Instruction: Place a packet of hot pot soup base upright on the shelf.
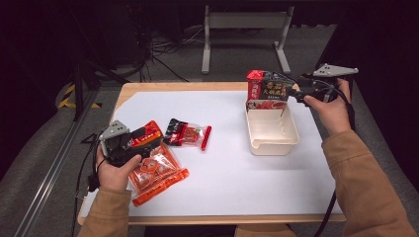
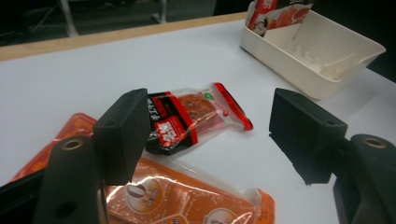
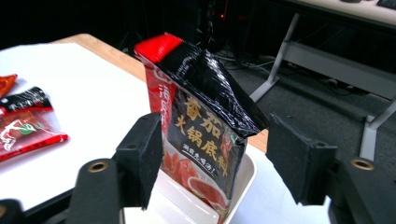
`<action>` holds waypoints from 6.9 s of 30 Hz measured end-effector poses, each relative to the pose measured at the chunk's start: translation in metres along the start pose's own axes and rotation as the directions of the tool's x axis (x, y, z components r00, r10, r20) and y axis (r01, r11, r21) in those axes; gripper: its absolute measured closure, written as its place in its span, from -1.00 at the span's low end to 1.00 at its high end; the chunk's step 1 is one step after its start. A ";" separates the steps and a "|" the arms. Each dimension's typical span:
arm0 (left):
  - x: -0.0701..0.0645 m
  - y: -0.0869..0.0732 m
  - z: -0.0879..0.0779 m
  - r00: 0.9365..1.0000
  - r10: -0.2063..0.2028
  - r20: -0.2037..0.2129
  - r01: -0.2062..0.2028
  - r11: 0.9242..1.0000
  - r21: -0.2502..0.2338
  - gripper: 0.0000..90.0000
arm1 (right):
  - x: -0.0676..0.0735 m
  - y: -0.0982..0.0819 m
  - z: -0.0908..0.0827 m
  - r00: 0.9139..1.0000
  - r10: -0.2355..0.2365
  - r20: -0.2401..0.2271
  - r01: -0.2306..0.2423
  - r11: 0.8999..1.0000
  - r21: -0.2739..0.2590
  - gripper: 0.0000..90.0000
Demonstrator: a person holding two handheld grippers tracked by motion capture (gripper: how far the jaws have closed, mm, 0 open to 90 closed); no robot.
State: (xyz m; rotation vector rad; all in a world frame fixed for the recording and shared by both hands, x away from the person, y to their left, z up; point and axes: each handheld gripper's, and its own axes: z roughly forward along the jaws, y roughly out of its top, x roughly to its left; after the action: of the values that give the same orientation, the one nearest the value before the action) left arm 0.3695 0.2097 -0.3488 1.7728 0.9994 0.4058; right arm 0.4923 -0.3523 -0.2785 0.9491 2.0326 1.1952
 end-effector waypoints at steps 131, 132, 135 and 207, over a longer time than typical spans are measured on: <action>0.125 -0.076 0.014 0.934 -0.260 -0.247 0.313 0.926 0.210 -0.13 | 0.162 -0.044 -0.021 0.917 -0.165 -0.362 0.137 0.985 -0.103 -0.33; 0.125 -0.076 0.014 0.935 -0.258 -0.244 0.311 0.926 0.212 -0.06 | 0.162 -0.044 -0.021 0.918 -0.165 -0.362 0.137 0.985 -0.102 -0.33; 0.125 -0.076 0.015 0.936 -0.252 -0.245 0.306 0.927 0.217 0.05 | 0.162 -0.044 -0.021 0.917 -0.164 -0.364 0.136 0.985 -0.103 -0.33; 0.048 -0.008 -0.054 0.981 -0.134 -0.138 0.121 0.987 -0.102 1.00 | 0.168 -0.044 -0.015 0.897 -0.149 -0.415 0.126 0.989 -0.083 -0.06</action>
State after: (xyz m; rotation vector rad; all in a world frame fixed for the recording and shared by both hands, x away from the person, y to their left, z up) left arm 0.3585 0.2812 -0.3411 1.6034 1.1709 0.4974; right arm 0.3729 -0.2387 -0.3341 0.5373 2.3381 1.4651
